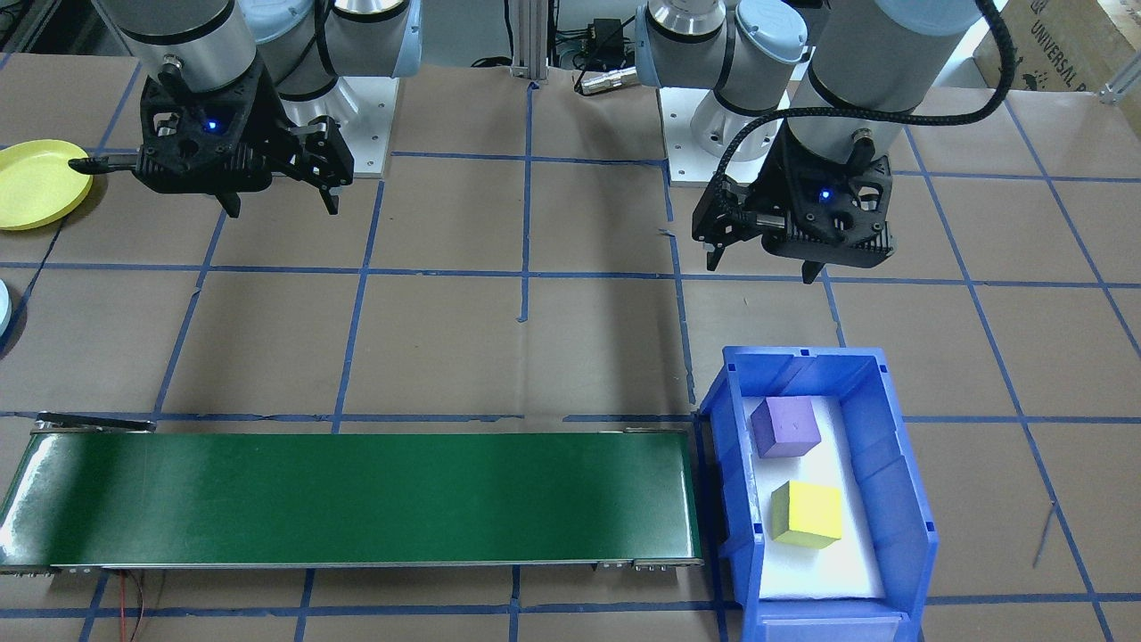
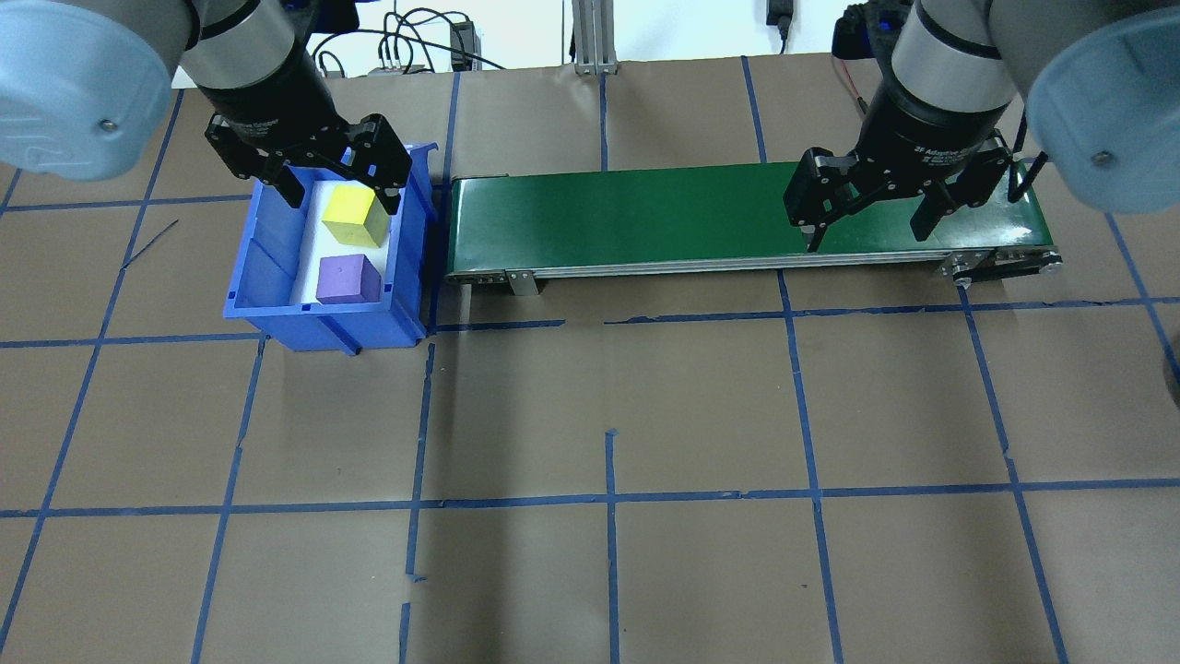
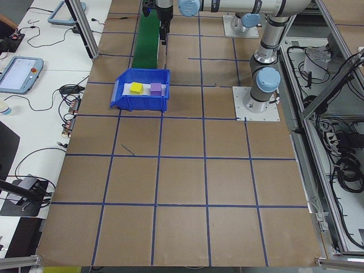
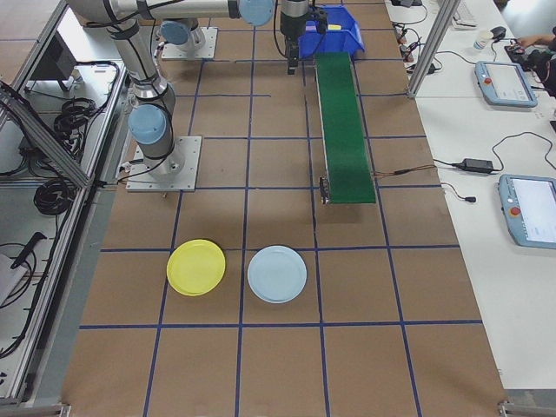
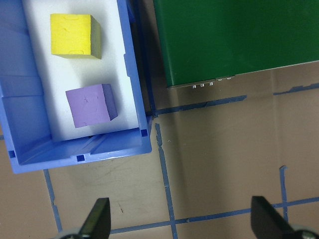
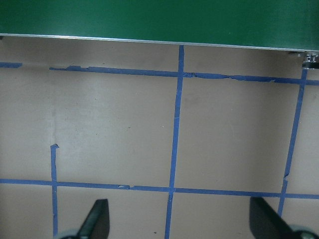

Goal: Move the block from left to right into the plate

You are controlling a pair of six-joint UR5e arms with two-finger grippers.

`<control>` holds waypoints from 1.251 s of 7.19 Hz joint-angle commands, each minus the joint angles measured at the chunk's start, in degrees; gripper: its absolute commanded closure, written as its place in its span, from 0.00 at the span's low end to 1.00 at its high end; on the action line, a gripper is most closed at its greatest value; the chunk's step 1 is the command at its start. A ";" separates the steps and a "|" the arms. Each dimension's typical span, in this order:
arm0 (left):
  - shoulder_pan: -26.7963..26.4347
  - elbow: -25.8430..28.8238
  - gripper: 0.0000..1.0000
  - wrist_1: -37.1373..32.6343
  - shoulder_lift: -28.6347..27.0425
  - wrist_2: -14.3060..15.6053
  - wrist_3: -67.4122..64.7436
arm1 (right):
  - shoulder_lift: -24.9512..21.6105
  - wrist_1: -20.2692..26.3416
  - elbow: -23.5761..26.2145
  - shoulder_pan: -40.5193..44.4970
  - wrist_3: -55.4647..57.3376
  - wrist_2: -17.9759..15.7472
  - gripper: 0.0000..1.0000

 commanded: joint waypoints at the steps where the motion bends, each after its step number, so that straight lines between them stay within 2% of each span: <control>1: 0.08 0.04 0.00 0.04 -0.05 -0.10 -0.04 | 0.00 -0.03 0.00 0.09 0.09 0.00 0.00; 3: 0.25 1.44 0.00 1.35 -1.10 -0.10 0.84 | 0.00 -0.03 0.00 0.00 0.09 0.00 0.00; 4: 1.38 1.80 0.00 4.75 -2.41 0.07 2.06 | 0.00 -0.03 0.00 0.00 0.09 0.00 0.00; 6: 7.61 2.94 0.00 8.80 -5.31 -0.37 11.85 | 0.00 -0.03 0.00 0.00 0.09 0.00 0.00; 7: 9.37 2.95 0.00 11.96 -7.15 -2.80 15.22 | 0.00 -0.03 0.09 0.00 0.09 0.00 0.00; 9: 10.53 2.85 0.00 15.74 -11.01 -3.01 15.43 | 0.00 -0.03 0.09 0.00 0.09 0.00 0.00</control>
